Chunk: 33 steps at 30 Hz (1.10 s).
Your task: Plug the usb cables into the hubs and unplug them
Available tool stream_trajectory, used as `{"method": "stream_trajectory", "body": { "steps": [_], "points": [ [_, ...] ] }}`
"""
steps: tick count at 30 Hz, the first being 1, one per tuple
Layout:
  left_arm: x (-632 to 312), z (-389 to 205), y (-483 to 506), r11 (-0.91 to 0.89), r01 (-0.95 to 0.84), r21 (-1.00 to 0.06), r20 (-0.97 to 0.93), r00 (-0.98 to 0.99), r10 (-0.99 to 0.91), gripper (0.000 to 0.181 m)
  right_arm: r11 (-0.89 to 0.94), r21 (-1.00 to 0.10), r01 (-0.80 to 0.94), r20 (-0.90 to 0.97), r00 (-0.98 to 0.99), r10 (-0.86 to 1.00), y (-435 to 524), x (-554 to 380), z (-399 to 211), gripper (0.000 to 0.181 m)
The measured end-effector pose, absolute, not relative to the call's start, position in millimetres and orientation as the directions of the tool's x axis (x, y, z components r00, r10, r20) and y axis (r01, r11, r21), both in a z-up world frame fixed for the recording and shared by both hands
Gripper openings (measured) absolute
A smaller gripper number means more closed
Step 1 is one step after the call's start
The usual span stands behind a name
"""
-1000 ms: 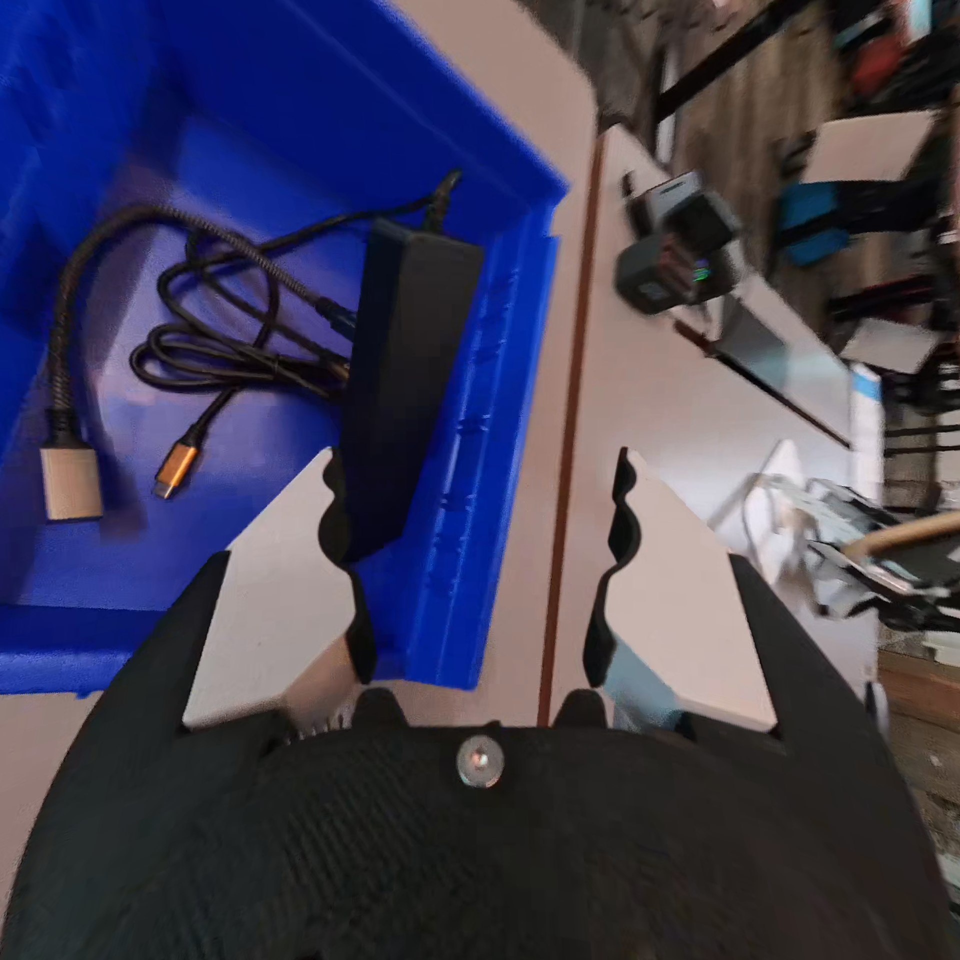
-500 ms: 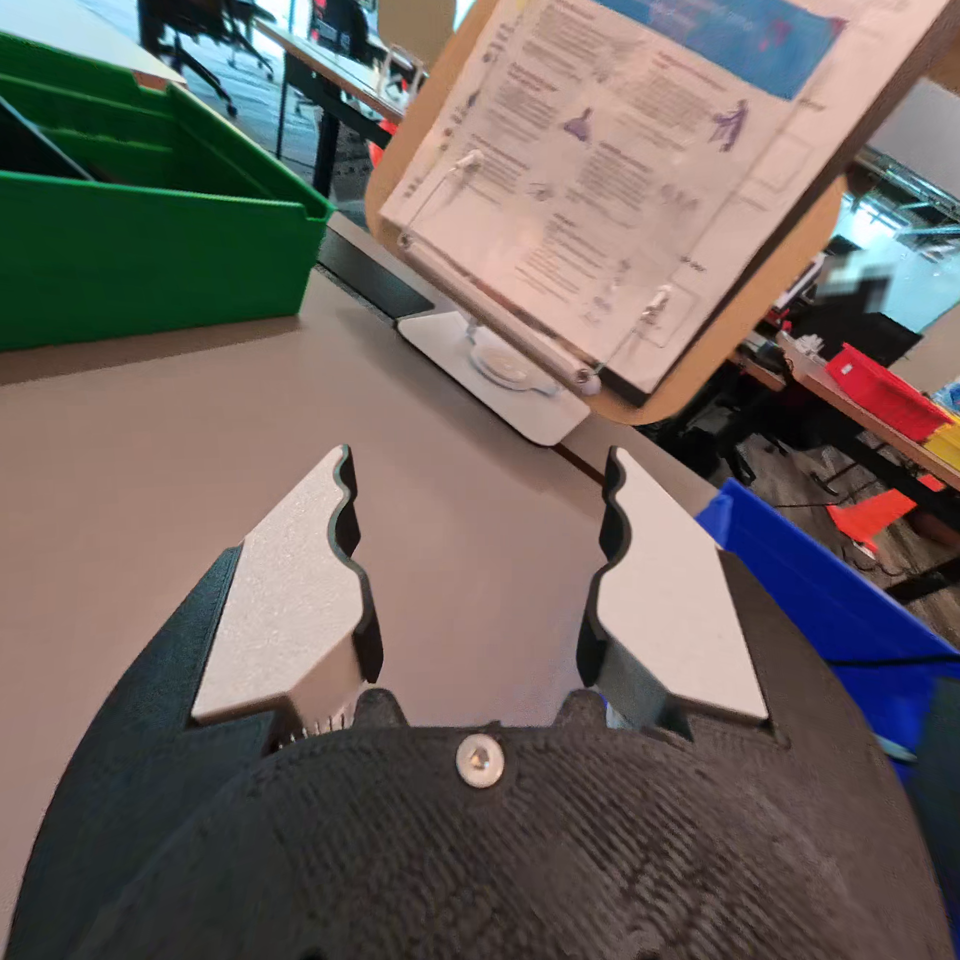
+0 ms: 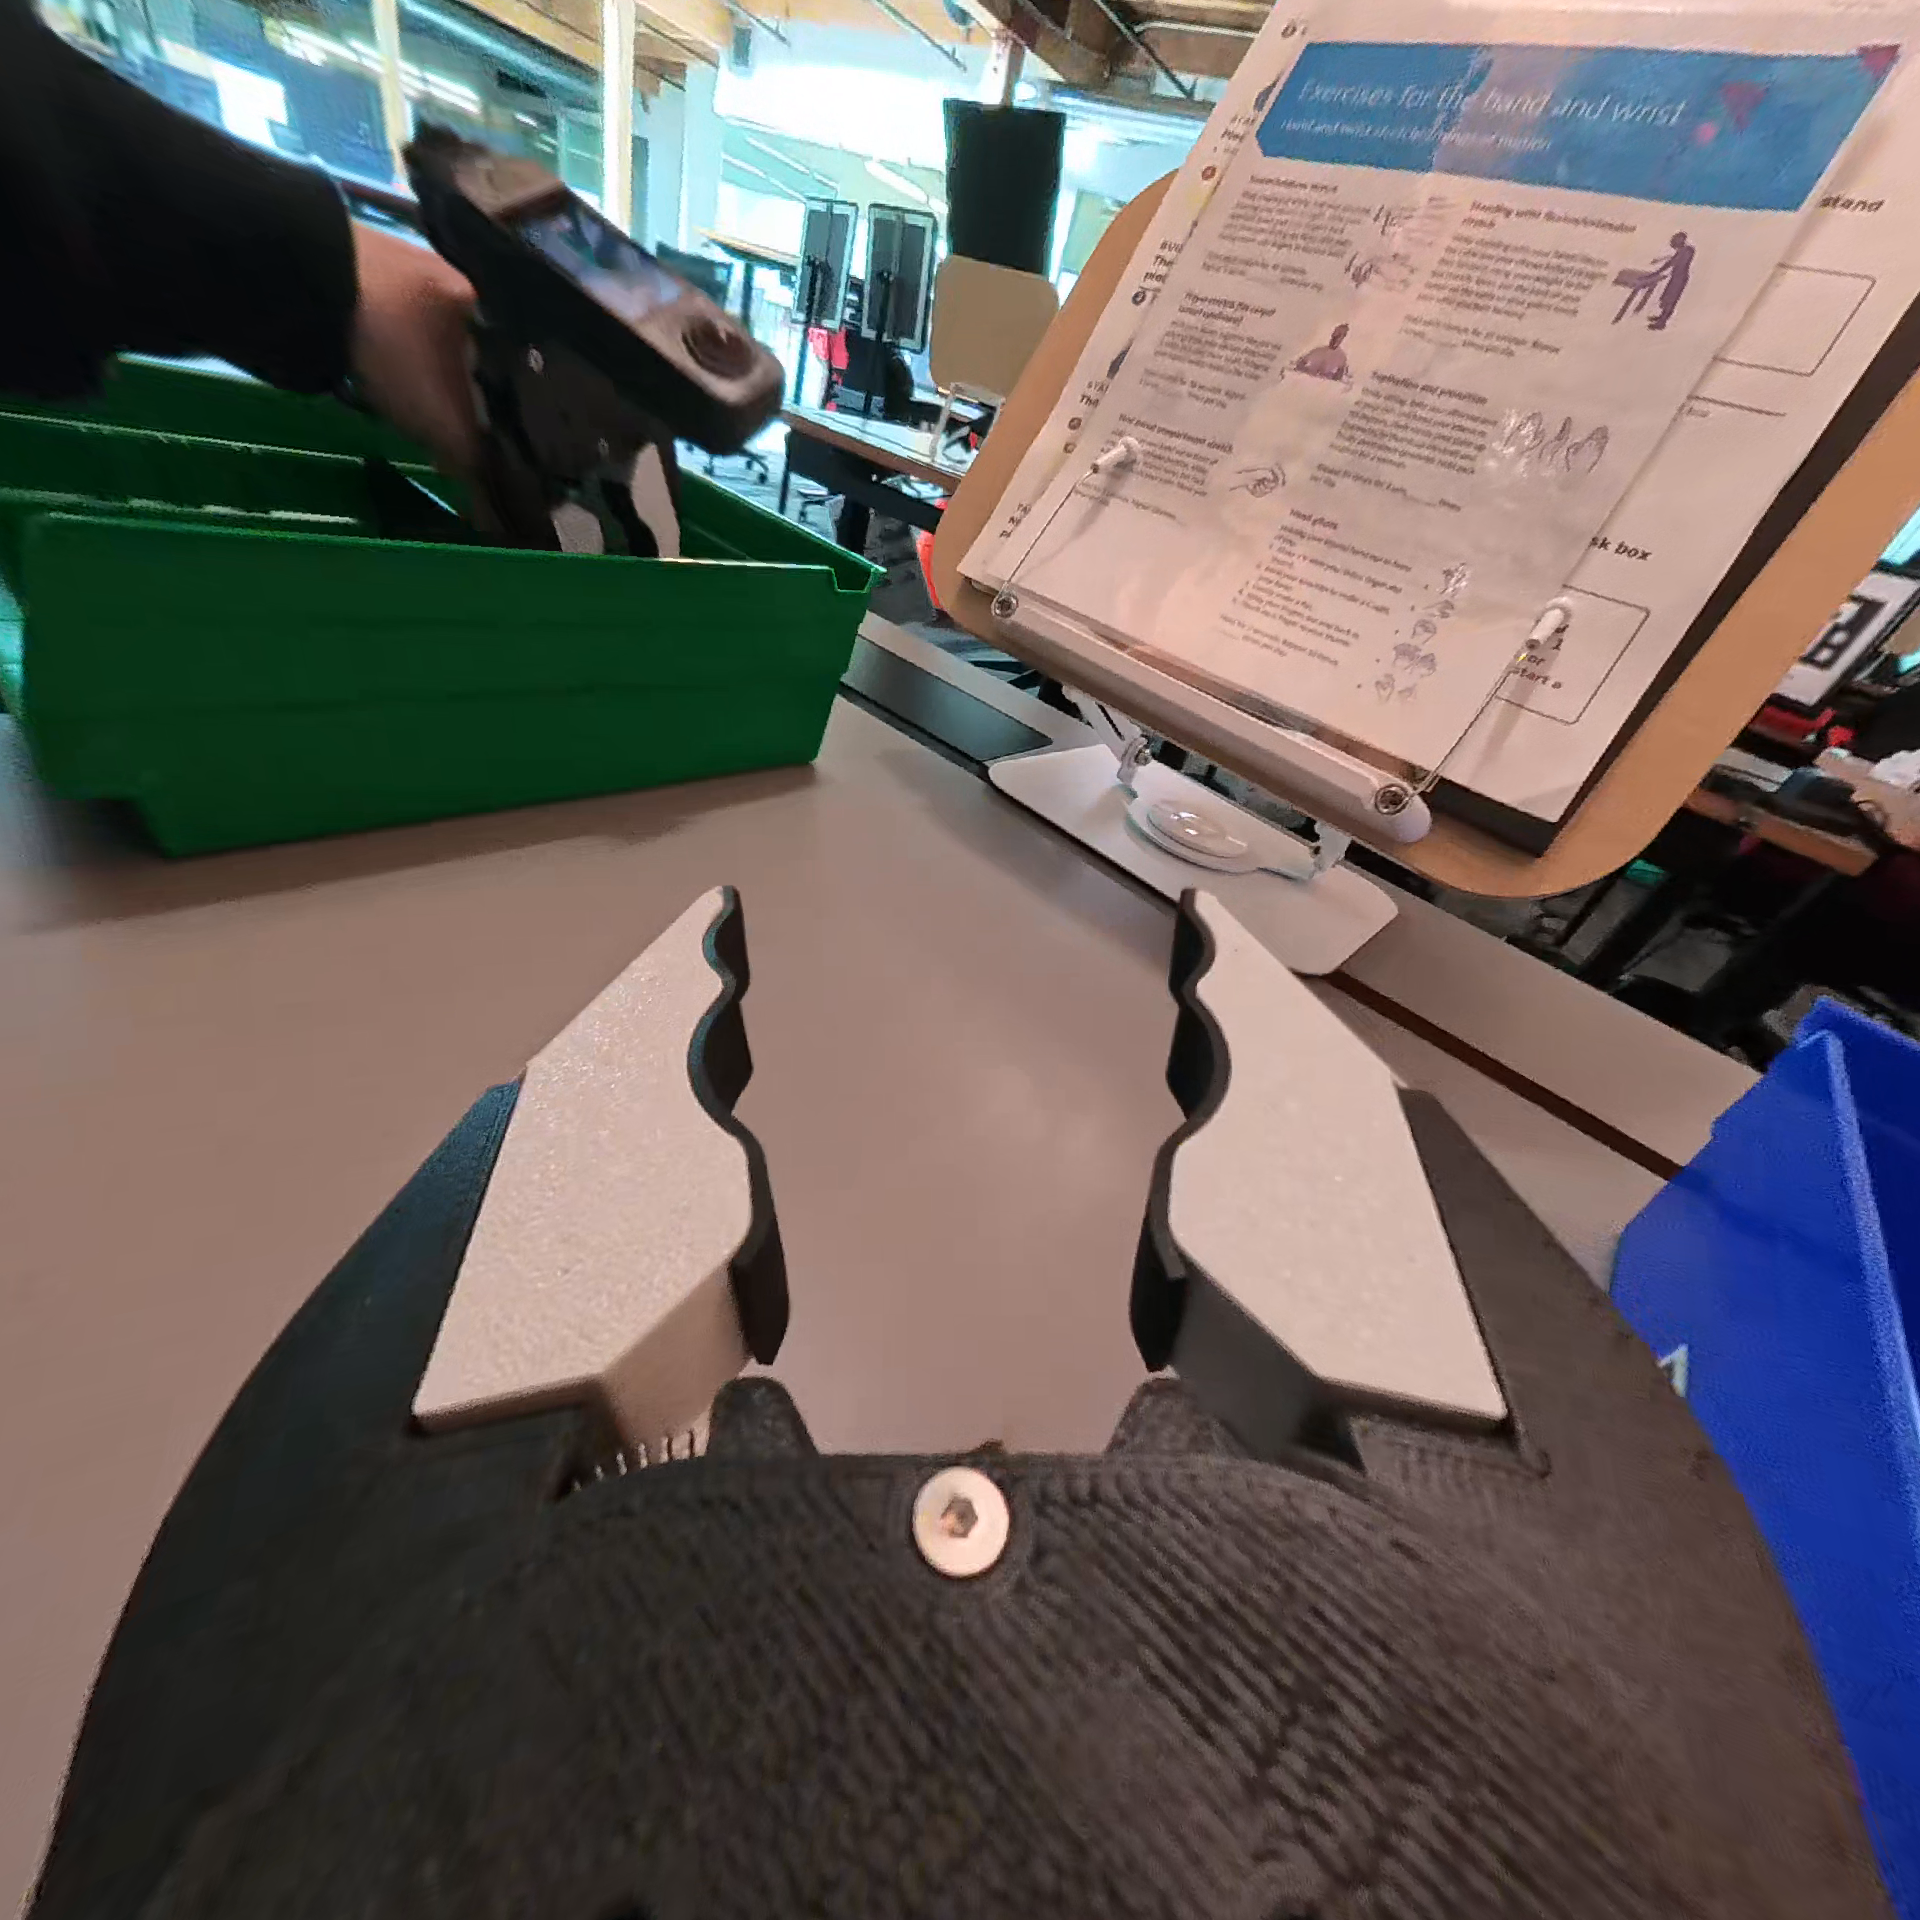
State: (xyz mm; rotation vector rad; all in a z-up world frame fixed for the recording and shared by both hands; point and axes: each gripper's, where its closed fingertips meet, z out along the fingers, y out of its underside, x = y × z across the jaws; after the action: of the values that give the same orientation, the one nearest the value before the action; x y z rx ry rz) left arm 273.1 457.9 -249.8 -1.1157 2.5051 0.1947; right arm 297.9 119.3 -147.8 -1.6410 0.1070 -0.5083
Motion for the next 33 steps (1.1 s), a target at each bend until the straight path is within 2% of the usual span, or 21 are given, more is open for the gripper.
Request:
{"method": "stream_trajectory", "body": {
  "steps": [2, 4, 6, 9, 11, 14, 17, 20, 22, 24, 26, 27, 28, 29, 31, 33],
  "points": [
    [278, -252, 470, 0.662, -0.750, -0.001, -0.466, -0.585, -0.664, 0.015, -0.154, -0.965, 0.212, 0.255, 0.896, -0.364, 119, 300, -150, 0.082],
    [277, -248, 472, 0.667, -0.745, 0.001, -0.477, -0.586, -0.655, 0.011, -0.162, -0.965, 0.205, 0.251, 0.897, -0.364, 120, 301, -152, 0.082],
    [279, -236, 469, 0.648, -0.759, -0.064, -0.495, -0.539, -0.681, 0.011, -0.169, -0.965, 0.202, 0.252, 0.894, -0.371, 119, 302, -154, 0.082],
    [287, -186, 449, 0.602, -0.729, -0.325, -0.488, -0.416, -0.767, 0.010, -0.173, -0.966, 0.193, 0.245, 0.896, -0.370, 120, 301, -156, 0.083],
    [288, -134, 424, 0.560, -0.628, -0.541, -0.454, -0.343, -0.823, 0.010, -0.160, -0.970, 0.184, 0.230, 0.906, -0.356, 122, 297, -155, 0.082],
    [276, -46, 361, 0.446, -0.320, -0.836, -0.343, -0.328, -0.880, 0.010, -0.132, -0.971, 0.200, 0.235, 0.908, -0.348, 124, 290, -149, 0.081],
    [247, 13, 280, 0.242, -0.017, -0.970, -0.205, -0.474, -0.856, 0.009, -0.068, -0.961, 0.269, 0.276, 0.904, -0.327, 128, 273, -133, 0.082],
    [207, 28, 188, -0.030, 0.186, -0.982, -0.123, -0.754, -0.646, 0.009, 0.051, -0.946, 0.320, 0.297, 0.919, -0.258, 131, 245, -113, 0.084],
    [191, 14, 146, -0.148, 0.233, -0.961, -0.129, -0.852, -0.507, 0.009, 0.177, -0.949, 0.261, 0.234, 0.959, -0.160, 129, 225, -97, 0.083],
    [192, -6, 118, -0.228, 0.208, -0.951, -0.099, -0.905, -0.413, 0.009, 0.272, -0.943, 0.191, 0.176, 0.981, -0.080, 122, 214, -84, 0.079],
    [192, -18, 97, -0.305, 0.195, -0.932, -0.092, -0.942, -0.323, 0.010, 0.308, -0.939, 0.155, 0.171, 0.985, 0.025, 115, 202, -80, 0.066],
    [197, -22, 89, -0.321, 0.197, -0.926, -0.092, -0.946, -0.312, 0.010, 0.318, -0.935, 0.156, 0.177, 0.983, 0.039, 111, 201, -78, 0.053],
    [204, -26, 84, -0.332, 0.194, -0.923, -0.086, -0.946, -0.313, 0.010, 0.330, -0.928, 0.173, 0.196, 0.980, 0.036, 107, 202, -76, 0.029],
    [209, -26, 81, -0.362, 0.186, -0.913, -0.075, -0.951, -0.299, 0.010, 0.331, -0.925, 0.189, 0.198, 0.980, -0.007, 103, 210, -75, 0.022],
    [223, -26, 81, -0.398, 0.159, -0.903, -0.030, -0.950, -0.312, 0.012, 0.314, -0.926, 0.212, 0.212, 0.977, -0.034, 99, 220, -74, 0.020],
    [245, -30, 84, -0.395, 0.124, -0.910, 0.042, -0.922, -0.386, 0.025, 0.269, -0.927, 0.260, 0.226, 0.962, -0.153, 94, 239, -75, 0.010]
  ]
}}
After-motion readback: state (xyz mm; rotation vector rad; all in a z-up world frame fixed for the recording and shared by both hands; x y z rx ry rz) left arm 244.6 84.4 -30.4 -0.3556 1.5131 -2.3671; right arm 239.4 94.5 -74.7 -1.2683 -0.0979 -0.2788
